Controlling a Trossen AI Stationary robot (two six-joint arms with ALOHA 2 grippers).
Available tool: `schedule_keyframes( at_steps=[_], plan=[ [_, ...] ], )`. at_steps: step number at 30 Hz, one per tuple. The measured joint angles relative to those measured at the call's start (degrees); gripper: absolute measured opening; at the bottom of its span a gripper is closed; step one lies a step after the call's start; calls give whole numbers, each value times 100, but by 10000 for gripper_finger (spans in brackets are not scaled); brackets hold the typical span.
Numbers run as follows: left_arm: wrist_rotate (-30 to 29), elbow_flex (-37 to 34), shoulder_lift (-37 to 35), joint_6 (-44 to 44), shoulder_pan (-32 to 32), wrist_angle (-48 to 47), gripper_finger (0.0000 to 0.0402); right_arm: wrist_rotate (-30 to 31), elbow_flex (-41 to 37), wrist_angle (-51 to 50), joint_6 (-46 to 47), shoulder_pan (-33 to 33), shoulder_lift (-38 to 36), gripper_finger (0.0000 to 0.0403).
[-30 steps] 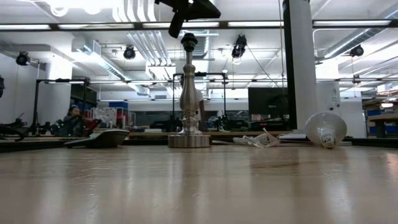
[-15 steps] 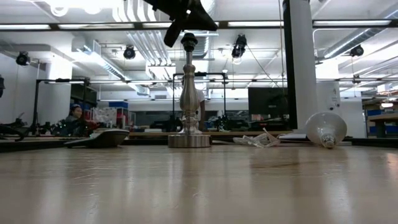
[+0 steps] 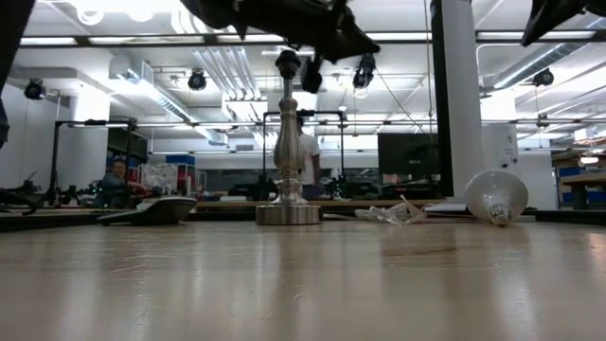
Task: Screw lightbulb
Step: Insert the lightbulb into the table lamp
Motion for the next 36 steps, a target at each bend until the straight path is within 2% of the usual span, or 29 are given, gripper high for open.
schedule_keyframes(
  at_steps=[9, 14, 19, 23, 24, 26, 29, 33, 36],
  plan=[
    [99, 1628, 1752, 202, -19, -62, 1, -339, -304, 675, -665, 0, -115, 0],
    [150, 3041, 2865, 200, -12, -1107, 8, -435, -195, 883, -863, -2, -218, 0],
    [290, 4616, 3825, 559, -8, -2464, 55, -441, -123, 881, -926, -1, -357, 0],
    [217, 5792, 4532, 1220, -8, -2941, 114, -474, -123, 879, -948, -1, -443, 0],
    [201, 5837, 4620, 1346, -8, -2846, 130, -481, -123, 870, -951, -2, -450, 0],
    [198, 5476, 4568, 1368, -8, -2271, 160, -528, -124, 871, -999, -2, -456, 0],
    [-83, 5102, 4494, 1217, -6, -2333, 198, -609, -139, 865, -1033, 0, -464, 0],
    [-312, 4729, 4475, 1125, -2, -1985, 230, -631, -154, 849, -1104, -1, -469, 0],
    [-314, 4486, 4465, 1485, -35, -1063, 241, -631, -165, 846, -1151, 0, -468, 0]
  ],
)
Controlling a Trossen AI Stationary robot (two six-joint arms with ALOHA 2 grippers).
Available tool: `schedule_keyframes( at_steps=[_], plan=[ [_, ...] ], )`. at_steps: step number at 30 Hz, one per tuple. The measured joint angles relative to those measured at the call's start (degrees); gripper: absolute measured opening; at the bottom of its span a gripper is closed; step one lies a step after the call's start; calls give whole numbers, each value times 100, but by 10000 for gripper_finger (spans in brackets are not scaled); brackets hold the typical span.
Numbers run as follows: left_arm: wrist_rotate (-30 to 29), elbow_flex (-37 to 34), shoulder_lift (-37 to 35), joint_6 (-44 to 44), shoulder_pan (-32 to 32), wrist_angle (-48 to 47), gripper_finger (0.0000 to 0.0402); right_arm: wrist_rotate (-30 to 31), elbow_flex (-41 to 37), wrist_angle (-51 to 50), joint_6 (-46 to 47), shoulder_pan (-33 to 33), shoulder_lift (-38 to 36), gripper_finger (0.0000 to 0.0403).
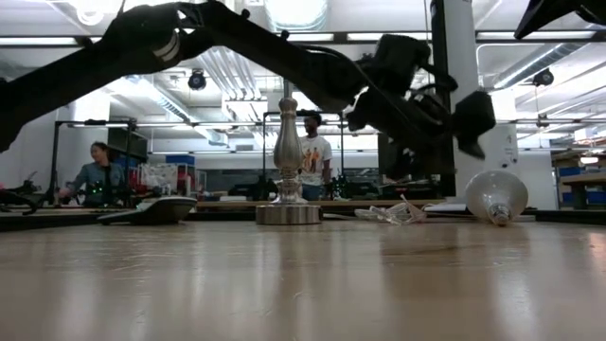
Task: Screw lightbulb
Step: Insert the lightbulb into the table lamp
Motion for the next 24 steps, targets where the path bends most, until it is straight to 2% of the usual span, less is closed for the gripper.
schedule_keyframes(
  at_steps=[2, 5, 24],
  plan=[
    [14, -140, -8, 360, -52, 602, 244, 4, 0, 12, -79, 0, 0, 0],
    [74, -345, -8, 731, -110, 1021, 242, 3, -28, 7, -98, -1, 2, 0],
    [-90, -895, 45, 729, -161, 1253, 239, -37, -92, -82, -15, 0, 147, 0]
  ],
)
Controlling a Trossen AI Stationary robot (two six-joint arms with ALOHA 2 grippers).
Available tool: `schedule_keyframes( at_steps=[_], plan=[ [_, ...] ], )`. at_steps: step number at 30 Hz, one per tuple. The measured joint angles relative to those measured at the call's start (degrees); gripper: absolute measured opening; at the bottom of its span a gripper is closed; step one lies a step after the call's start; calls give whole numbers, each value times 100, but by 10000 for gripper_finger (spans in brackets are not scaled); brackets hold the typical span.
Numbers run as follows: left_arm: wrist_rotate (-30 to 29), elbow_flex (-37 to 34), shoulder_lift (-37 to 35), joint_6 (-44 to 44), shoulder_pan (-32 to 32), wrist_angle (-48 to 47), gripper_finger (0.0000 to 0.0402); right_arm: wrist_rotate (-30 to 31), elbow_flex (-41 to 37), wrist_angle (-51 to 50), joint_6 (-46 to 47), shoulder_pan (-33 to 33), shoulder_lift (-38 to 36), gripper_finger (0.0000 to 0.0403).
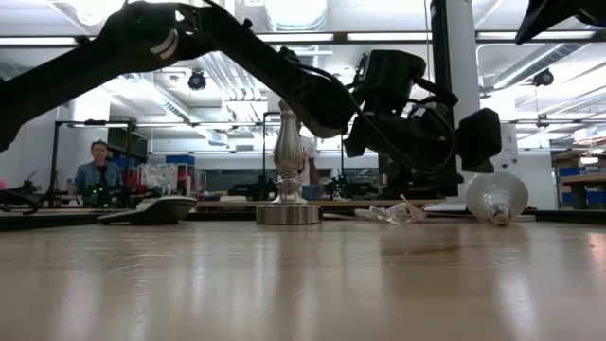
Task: Screw lightbulb
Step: Insert the lightbulb into the table lamp
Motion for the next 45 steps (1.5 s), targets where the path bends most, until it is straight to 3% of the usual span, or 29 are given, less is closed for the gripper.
schedule_keyframes(
  at_steps=[7, 12, 18, 26, 33, 39, 45],
  plan=[
    [-2, -6, 0, 0, 17, -127, 231, -472, -544, -31, 181, -4, 417, 0],
    [-2, -4, -40, -50, 22, -544, 237, -902, -1424, -219, 691, -156, 689, 0],
    [1, -4, -81, -353, 10, -1127, 247, -1653, -2563, 453, 768, -316, 544, 0],
    [151, 1, -275, -435, 4, -1606, 254, -1108, -2982, 951, 890, -656, 504, 0],
    [150, 3, -600, 63, 8, -2154, 249, -1419, -3569, 2258, 686, -985, 926, 0],
    [150, 3, -841, 282, 39, -3129, 254, -957, -3903, 2462, 740, -1116, 1412, 0],
    [151, 2, -920, 268, 39, -3636, 253, -959, -4286, 3381, 775, -1281, 1785, 0]
  ],
)
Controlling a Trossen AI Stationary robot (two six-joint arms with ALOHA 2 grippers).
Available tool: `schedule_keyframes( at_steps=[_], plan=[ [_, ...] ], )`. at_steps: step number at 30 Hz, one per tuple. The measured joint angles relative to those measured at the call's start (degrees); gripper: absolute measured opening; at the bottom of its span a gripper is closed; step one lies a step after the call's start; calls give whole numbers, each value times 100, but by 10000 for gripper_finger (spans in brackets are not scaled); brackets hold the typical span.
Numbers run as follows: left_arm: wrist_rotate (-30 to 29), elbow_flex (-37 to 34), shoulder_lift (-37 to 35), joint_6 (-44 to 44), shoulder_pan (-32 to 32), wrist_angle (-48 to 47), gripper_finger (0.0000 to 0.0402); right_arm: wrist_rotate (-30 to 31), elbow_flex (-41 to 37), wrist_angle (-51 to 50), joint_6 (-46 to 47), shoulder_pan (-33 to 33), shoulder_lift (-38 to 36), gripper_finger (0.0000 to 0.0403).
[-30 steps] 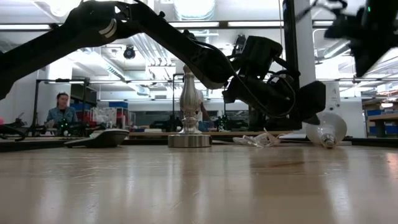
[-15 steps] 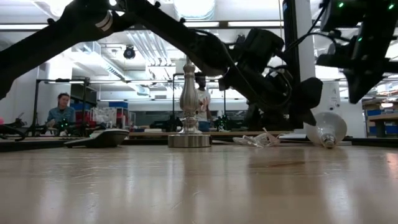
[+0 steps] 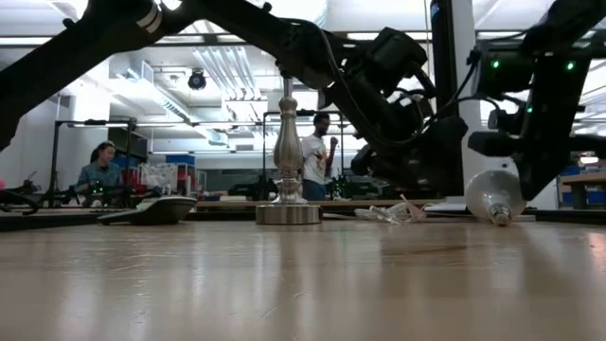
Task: Screw lightbulb
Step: Insert the lightbulb into the table lamp
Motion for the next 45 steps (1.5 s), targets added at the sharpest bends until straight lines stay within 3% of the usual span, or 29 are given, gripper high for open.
schedule_keyframes(
  at_steps=[6, 10, 12, 16, 18, 24, 33, 39, 45],
  plan=[
    [0, -2, 0, -32, 7, -147, 256, -52, -101, 972, -181, -112, 406, 0],
    [-7, -2, 0, 65, 32, -128, 254, -571, -4, 1871, -588, -144, 646, 0],
    [-192, 5, 0, 118, 54, -122, 253, -745, 183, 1803, -718, -144, 727, 0],
    [-1134, 4, -11, 171, 147, -137, 258, -745, 639, 1042, -1130, -144, 628, 0],
    [-1215, 2, -43, 390, 266, 55, 262, -659, 851, 734, -1302, -144, 427, 0],
    [895, 6, -30, 759, 669, 1367, 270, -584, 1548, -310, -1413, -173, -546, 0],
    [1645, -171, -4, 1261, 749, 1669, 272, -417, 2379, -1641, -905, -173, -1795, 0],
    [1668, -631, -2, 894, 731, 1795, 272, -64, 2713, -2181, -701, -173, -2028, 0],
    [1652, -994, -2, 867, 717, 2546, 270, 5, 2791, -2422, -705, -173, -1968, 0]
  ],
)
